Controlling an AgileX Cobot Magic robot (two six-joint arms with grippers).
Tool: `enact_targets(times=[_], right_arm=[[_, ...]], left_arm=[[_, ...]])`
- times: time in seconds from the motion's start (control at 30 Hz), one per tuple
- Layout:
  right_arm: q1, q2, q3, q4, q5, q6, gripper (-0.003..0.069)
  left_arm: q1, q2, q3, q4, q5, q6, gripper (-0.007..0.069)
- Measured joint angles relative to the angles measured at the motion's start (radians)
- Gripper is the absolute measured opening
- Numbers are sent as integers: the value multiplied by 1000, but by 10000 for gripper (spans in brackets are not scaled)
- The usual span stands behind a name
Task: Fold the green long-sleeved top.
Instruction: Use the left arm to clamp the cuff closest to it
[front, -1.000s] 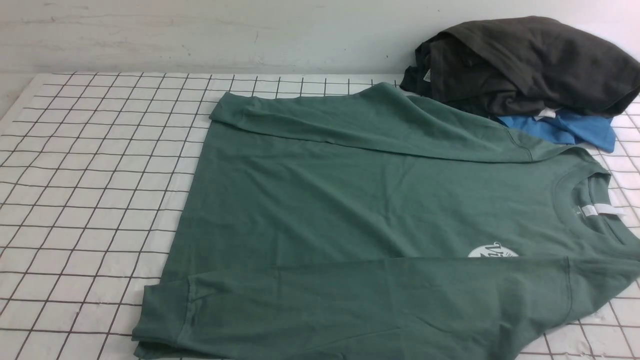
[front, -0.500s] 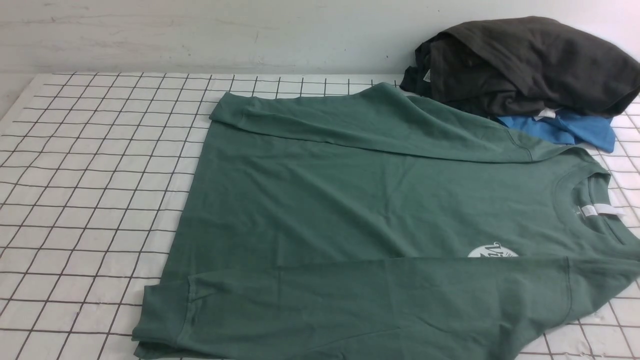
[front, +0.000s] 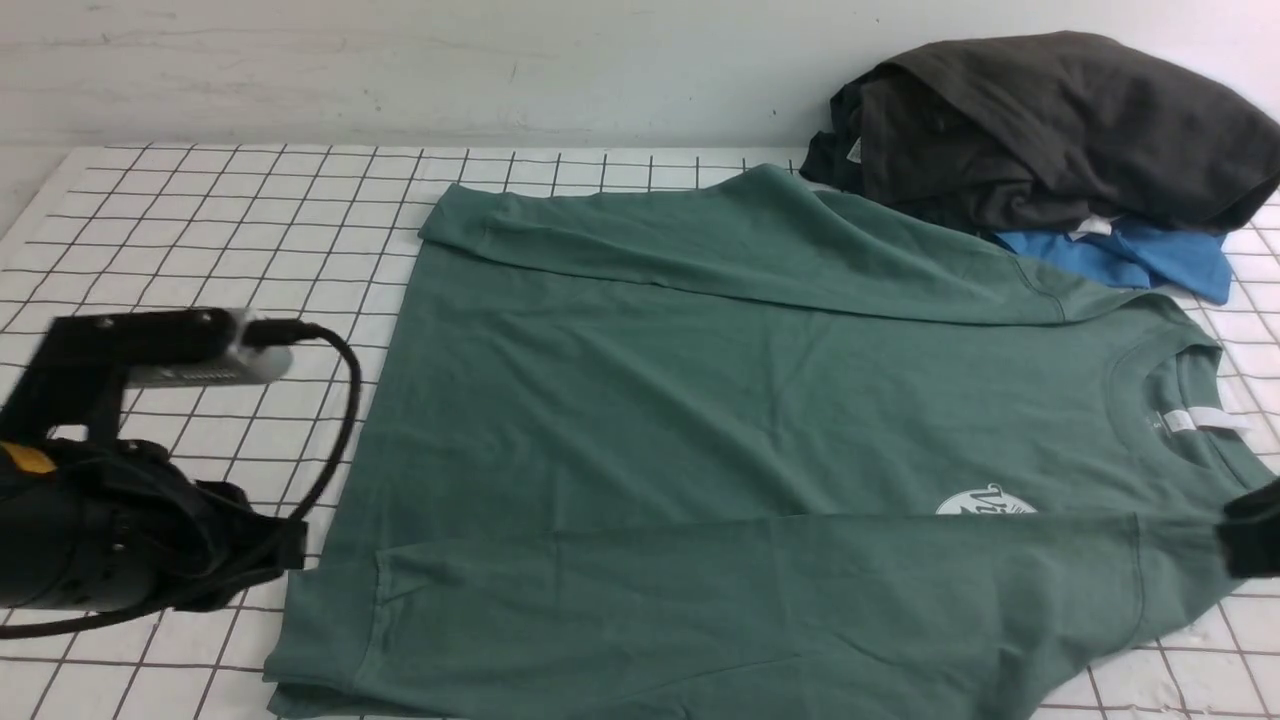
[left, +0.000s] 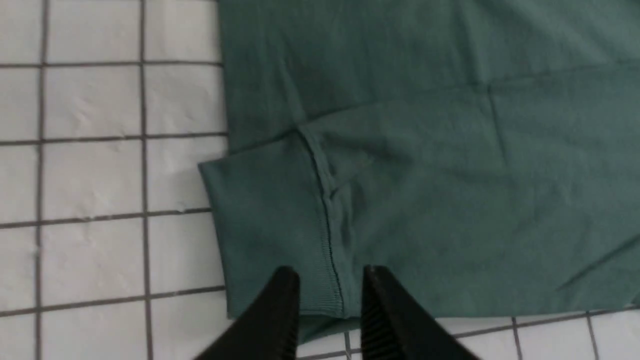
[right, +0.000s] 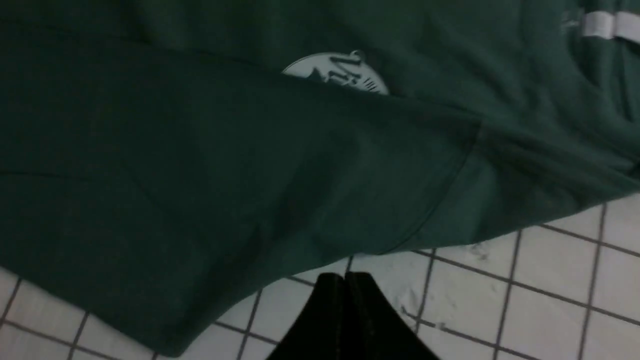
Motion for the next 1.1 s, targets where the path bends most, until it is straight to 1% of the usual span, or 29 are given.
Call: enact_targets(times=[0.03,0.07,0.1,0.17,0.27,0.3,0.33,0.37,0.4,0.5,0.57,0.6,0.63,0.7,0.73,0.83,0.9,0.93,0.97,1.0,1.03,1.1], right_arm=[[27,34,-2,19,-1,-23,-14],[31,39,-1,21,-2,-23,-14],[53,72,-1,34,-10,-38,-14],[84,112,-1,40,-43,-54,-14],[95,138,-2,45,-83,-68,-14],[99,149,-2,49,-121,-73,-14],[99,150,-2,50,-125,-73,-14],[104,154,-2,51,-153,-76,-14],[104,155,-3,52,-164,-77,-14],[104,155,-6,53,-186,-79,-14],[104,155,-6,54,-186,-79,-14],[104,155,-6,54,-187,-79,-14],[104,155,-6,54,-187,-79,-14],[104,155,-6,54,-188,-79,-14],[104,155,-6,54,-190,-79,-14],[104,155,-6,59,-196,-80,-14],[104,155,-6,68,-202,-80,-14],[104,155,-6,72,-203,-80,-14],[104,155,-6,73,-203,-80,-14],[104,155,-6,77,-204,-81,-14],[104,155,-6,78,-204,-81,-14],[104,155,-6,81,-204,-82,-14]], left_arm=[[0,60,-4,-9,-6,23,262],[0,60,-4,-9,-6,26,272],[0,128,-13,-4,-11,37,330],[0,208,-32,20,-27,35,370],[-4,279,-53,66,-50,1,351],[-14,323,-67,117,-73,-41,309],[-16,323,-67,117,-78,-47,303],[-34,357,-72,169,-112,-95,258],[-43,373,-74,199,-132,-119,237],[-78,437,-77,325,-192,-224,202],[-91,465,-79,392,-201,-294,211],[-94,469,-83,419,-204,-331,227],[-96,470,-83,419,-204,-345,235],[-98,473,-84,470,-203,-414,301],[-98,473,-84,477,-202,-428,319],[-98,474,-84,485,-202,-438,335],[-98,475,-86,482,-203,-427,263],[-100,476,-87,478,-204,-420,211],[-101,476,-87,477,-205,-417,199],[-107,476,-87,475,-209,-405,101],[-109,476,-87,475,-209,-403,91],[-119,463,-87,483,-206,-390,27]])
